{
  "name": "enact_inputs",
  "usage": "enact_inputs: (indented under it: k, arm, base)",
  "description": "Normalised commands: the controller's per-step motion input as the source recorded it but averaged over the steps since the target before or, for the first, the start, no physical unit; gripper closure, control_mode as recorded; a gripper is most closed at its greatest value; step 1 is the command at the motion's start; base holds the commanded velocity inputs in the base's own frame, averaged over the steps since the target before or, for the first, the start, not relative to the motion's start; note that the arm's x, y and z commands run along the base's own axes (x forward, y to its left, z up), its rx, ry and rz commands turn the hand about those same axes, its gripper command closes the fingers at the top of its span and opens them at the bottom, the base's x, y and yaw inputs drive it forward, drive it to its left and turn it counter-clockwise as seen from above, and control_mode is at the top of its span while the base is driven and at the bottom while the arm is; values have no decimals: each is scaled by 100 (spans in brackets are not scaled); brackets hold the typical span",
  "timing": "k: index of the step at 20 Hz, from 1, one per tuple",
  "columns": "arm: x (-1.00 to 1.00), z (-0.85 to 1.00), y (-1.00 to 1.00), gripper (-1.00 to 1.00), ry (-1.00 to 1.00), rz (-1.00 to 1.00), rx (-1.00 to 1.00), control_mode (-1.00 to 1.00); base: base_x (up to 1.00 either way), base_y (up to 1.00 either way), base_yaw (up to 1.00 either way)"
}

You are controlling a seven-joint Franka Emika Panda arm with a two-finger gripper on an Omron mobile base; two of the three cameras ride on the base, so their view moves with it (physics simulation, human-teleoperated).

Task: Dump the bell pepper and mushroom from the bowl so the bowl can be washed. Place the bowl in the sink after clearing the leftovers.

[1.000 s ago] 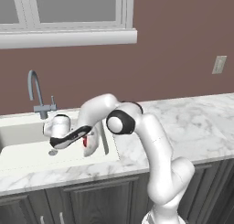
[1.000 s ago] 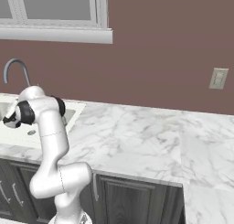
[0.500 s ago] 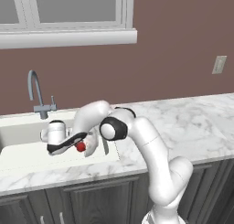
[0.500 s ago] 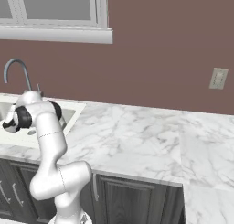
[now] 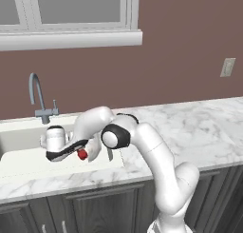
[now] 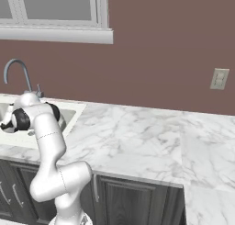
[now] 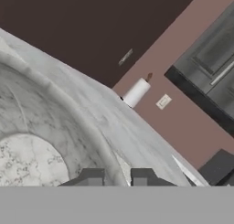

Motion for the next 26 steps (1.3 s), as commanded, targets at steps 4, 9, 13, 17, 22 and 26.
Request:
enact_inputs:
  k: [4, 9, 13, 17, 22, 26]
  arm:
    - [-21, 27, -8, 100, -10, 0, 0, -100]
    - [-42, 18, -24, 100, -12, 0, 2, -100]
    - [-40, 36, -18, 100, -17, 3, 20, -100]
    - [-33, 59, -1, 100, -15, 3, 25, -100]
    - [-25, 48, 5, 100, -9, 1, 22, -100]
    - [-19, 0, 38, 100, -2, 9, 35, -100]
  base:
    - [0, 0, 0]
    - [0, 0, 0]
    - [0, 0, 0]
    - [0, 0, 0]
    - [0, 0, 0]
    - [0, 0, 0]
